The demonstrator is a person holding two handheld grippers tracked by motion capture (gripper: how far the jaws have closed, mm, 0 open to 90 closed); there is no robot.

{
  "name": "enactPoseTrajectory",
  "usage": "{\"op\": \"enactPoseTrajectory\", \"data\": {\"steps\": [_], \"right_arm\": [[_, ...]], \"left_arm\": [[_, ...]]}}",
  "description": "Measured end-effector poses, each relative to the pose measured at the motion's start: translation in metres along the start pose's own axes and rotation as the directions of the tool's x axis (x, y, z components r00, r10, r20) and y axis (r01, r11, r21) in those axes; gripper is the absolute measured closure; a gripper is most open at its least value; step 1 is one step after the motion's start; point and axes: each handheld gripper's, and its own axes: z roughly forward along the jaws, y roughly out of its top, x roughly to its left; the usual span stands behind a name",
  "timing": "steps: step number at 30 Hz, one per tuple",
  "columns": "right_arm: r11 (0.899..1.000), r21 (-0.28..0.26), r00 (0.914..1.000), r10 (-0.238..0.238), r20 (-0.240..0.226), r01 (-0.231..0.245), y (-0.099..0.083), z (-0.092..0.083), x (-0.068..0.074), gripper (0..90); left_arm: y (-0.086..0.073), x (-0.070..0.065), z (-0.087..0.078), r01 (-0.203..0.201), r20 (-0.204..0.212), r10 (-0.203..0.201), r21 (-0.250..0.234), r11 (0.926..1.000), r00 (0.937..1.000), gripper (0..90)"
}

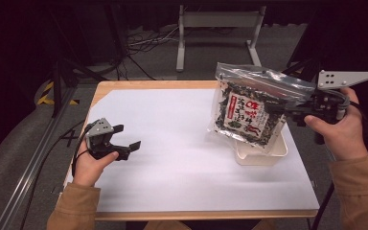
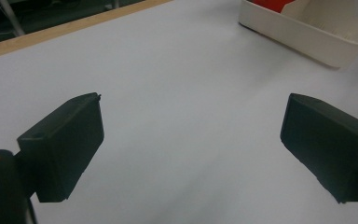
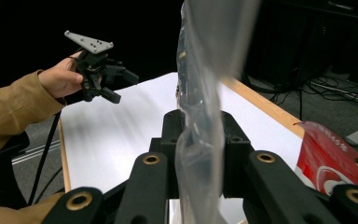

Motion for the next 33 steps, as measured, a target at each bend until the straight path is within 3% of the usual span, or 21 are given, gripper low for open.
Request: {"op": "enactPoseTrajectory", "data": {"steps": [3,10,17,25,29,33], "right_arm": [[1.0,-0.005,0.9999,0.004,0.011,-0.004,0.0,-0.003,-0.002,75.7],[1.0,-0.011,0.999,0.006,0.044,-0.006,0.002,-0.011,-0.008,75.7],[1.0,-0.012,0.9953,0.009,0.097,-0.007,0.0,-0.016,-0.015,75.7],[1.0,-0.017,0.9895,0.003,0.144,-0.001,-0.003,-0.02,-0.021,75.7],[1.0,-0.016,0.9856,0.003,0.169,0.0,-0.004,-0.023,-0.024,75.7],[1.0,-0.006,0.9753,0.018,0.22,-0.017,-0.005,-0.025,-0.026,75.8]], "left_arm": [[-0.004,0.005,0.001,0.021,-0.02,-0.021,0.0,0.9998,0.9996,6.3],[-0.012,0.013,0.003,0.062,-0.022,-0.062,0.003,0.998,0.9978,5.5],[-0.012,0.013,0.003,0.036,-0.03,-0.036,-0.009,0.9993,0.9989,4.8],[-0.016,0.016,0.004,0.052,-0.029,-0.052,-0.017,0.9985,0.9982,2.9],[-0.017,0.018,0.004,0.034,-0.031,-0.034,-0.014,0.9993,0.9989,2.9],[-0.019,0.02,0.005,0.041,-0.033,-0.041,-0.015,0.999,0.9986,2.6]]}}
